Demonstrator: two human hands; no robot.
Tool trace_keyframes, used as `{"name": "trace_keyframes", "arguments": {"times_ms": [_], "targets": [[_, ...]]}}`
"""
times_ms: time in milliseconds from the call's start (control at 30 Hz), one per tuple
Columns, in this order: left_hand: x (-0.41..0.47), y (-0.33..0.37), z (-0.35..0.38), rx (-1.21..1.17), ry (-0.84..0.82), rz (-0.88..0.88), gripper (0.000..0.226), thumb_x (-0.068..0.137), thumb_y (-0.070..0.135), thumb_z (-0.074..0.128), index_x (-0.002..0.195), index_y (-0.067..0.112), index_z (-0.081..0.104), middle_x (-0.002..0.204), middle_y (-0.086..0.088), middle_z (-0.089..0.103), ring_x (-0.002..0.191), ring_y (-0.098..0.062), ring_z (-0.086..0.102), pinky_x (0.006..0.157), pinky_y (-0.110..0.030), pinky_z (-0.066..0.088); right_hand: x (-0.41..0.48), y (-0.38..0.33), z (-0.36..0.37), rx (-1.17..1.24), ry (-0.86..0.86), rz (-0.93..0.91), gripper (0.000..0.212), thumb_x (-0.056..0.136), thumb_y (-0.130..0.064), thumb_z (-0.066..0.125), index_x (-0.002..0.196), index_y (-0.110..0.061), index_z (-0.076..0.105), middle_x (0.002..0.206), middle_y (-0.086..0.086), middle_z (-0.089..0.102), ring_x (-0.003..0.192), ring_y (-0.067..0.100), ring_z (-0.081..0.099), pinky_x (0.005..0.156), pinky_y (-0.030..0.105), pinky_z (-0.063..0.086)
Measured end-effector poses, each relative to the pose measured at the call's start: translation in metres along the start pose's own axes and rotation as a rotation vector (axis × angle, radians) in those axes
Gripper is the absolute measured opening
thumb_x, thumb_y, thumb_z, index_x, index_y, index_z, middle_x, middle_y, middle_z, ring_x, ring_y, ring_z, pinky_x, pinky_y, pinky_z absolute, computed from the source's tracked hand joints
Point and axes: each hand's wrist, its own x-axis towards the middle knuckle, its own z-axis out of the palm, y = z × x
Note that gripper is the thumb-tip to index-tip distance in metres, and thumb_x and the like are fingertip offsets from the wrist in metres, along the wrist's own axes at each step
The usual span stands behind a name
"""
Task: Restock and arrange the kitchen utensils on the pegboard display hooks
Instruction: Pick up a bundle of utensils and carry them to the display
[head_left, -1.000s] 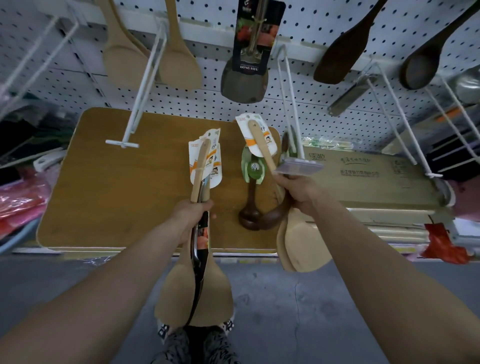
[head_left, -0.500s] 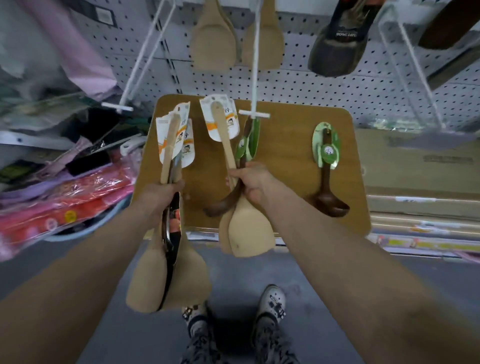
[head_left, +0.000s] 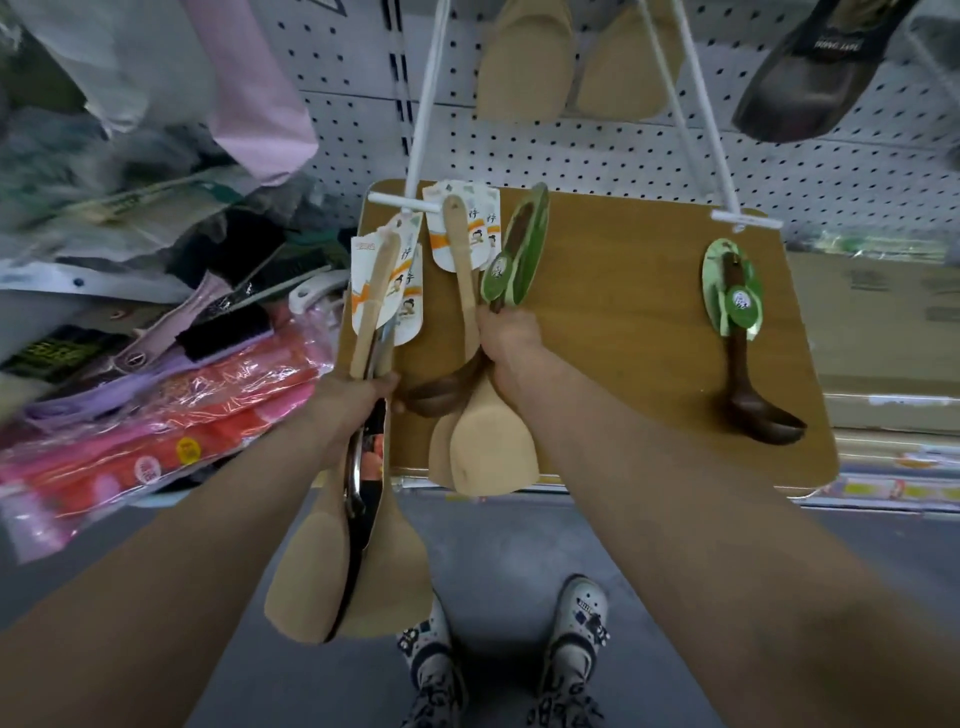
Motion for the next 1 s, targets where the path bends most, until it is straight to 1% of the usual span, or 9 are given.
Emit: {"name": "trace_keyframes", "arguments": {"times_ms": [167, 267, 300, 433, 600, 733, 800, 900, 1000], "targets": [[-0.002, 0.010, 0.007, 0.025, -0.025, 0.023, 0.024, 0.090, 0.027, 0.066, 0.104, 0.008, 0.065, 0.078, -0.007, 0.070, 0.069, -0.019, 0.065, 0.059, -0.028, 0.049, -0.002, -0.008, -0.034, -0.069, 0.028, -0.051, 0.017, 0.099, -0.027, 0.054, 0.096, -0.011, 0.060, 0.089, 0.011, 0.059, 0.080, 0.025, 0.058, 0.074, 0.033, 0.050], [-0.004, 0.022, 0.024, 0.012, -0.059, 0.014, 0.030, 0.087, 0.029, 0.069, 0.106, 0.006, 0.066, 0.081, -0.010, 0.073, 0.072, -0.022, 0.068, 0.069, -0.034, 0.056, 0.002, -0.013, -0.083, -0.202, 0.035, -0.087, 0.024, 0.095, -0.025, 0.063, 0.080, -0.006, 0.060, 0.070, 0.009, 0.060, 0.043, 0.015, 0.055, 0.056, 0.028, 0.053], [-0.004, 0.025, 0.029, 0.004, -0.070, -0.001, 0.032, 0.086, 0.029, 0.071, 0.108, 0.005, 0.066, 0.083, -0.011, 0.074, 0.071, -0.023, 0.067, 0.070, -0.035, 0.056, 0.004, -0.014, -0.099, -0.264, 0.017, -0.090, 0.024, 0.094, -0.023, 0.064, 0.079, -0.005, 0.060, 0.069, 0.009, 0.060, 0.041, 0.014, 0.053, 0.059, 0.029, 0.054], [-0.008, 0.038, 0.072, -0.038, -0.143, -0.052, 0.037, 0.083, 0.029, 0.074, 0.110, 0.005, 0.067, 0.087, -0.014, 0.073, 0.069, -0.023, 0.063, 0.071, -0.037, 0.055, 0.015, -0.011, -0.166, -0.501, -0.129, -0.047, 0.012, 0.095, -0.017, 0.061, 0.087, -0.009, 0.060, 0.077, 0.005, 0.056, 0.064, 0.015, 0.050, 0.064, 0.029, 0.048], [-0.012, 0.050, 0.131, -0.071, -0.201, -0.054, 0.036, 0.090, 0.030, 0.067, 0.120, 0.011, 0.063, 0.081, -0.005, 0.071, 0.064, -0.012, 0.063, 0.054, -0.025, 0.048, 0.030, -0.009, -0.231, -0.598, -0.144, -0.010, 0.017, 0.097, -0.015, 0.057, 0.112, -0.011, 0.063, 0.116, 0.007, 0.060, 0.102, 0.021, 0.053, 0.082, 0.032, 0.041], [-0.011, 0.056, 0.159, -0.079, -0.224, -0.074, 0.038, 0.089, 0.031, 0.067, 0.122, 0.012, 0.062, 0.086, -0.005, 0.073, 0.072, -0.013, 0.065, 0.058, -0.026, 0.048, 0.040, 0.000, -0.251, -0.636, -0.129, 0.005, 0.014, 0.094, -0.007, 0.058, 0.091, -0.017, 0.067, 0.120, 0.009, 0.065, 0.108, 0.026, 0.059, 0.090, 0.034, 0.048], [-0.011, 0.060, 0.174, -0.095, -0.222, -0.083, 0.037, 0.090, 0.030, 0.066, 0.122, 0.012, 0.062, 0.091, -0.007, 0.073, 0.076, -0.015, 0.066, 0.061, -0.028, 0.050, 0.047, 0.005, -0.259, -0.731, -0.099, 0.004, 0.010, 0.093, -0.012, 0.063, 0.100, -0.010, 0.069, 0.118, 0.013, 0.066, 0.109, 0.030, 0.061, 0.096, 0.038, 0.051], [-0.009, 0.066, 0.186, -0.113, -0.203, -0.088, 0.035, 0.090, 0.030, 0.066, 0.120, 0.012, 0.063, 0.092, -0.007, 0.073, 0.077, -0.017, 0.065, 0.065, -0.030, 0.052, 0.047, 0.009, -0.264, -0.956, 0.031, -0.035, 0.025, 0.091, -0.017, 0.066, 0.110, -0.002, 0.067, 0.111, 0.016, 0.067, 0.106, 0.032, 0.063, 0.082, 0.032, 0.051], [-0.010, 0.069, 0.191, -0.150, -0.206, -0.105, 0.034, 0.090, 0.030, 0.066, 0.119, 0.013, 0.063, 0.090, -0.006, 0.074, 0.074, -0.016, 0.066, 0.058, -0.028, 0.050, 0.042, 0.016, -0.260, -0.905, 0.222, -0.085, 0.018, 0.091, -0.012, 0.061, 0.106, -0.003, 0.066, 0.107, 0.016, 0.067, 0.101, 0.033, 0.063, 0.071, 0.028, 0.042]]}}
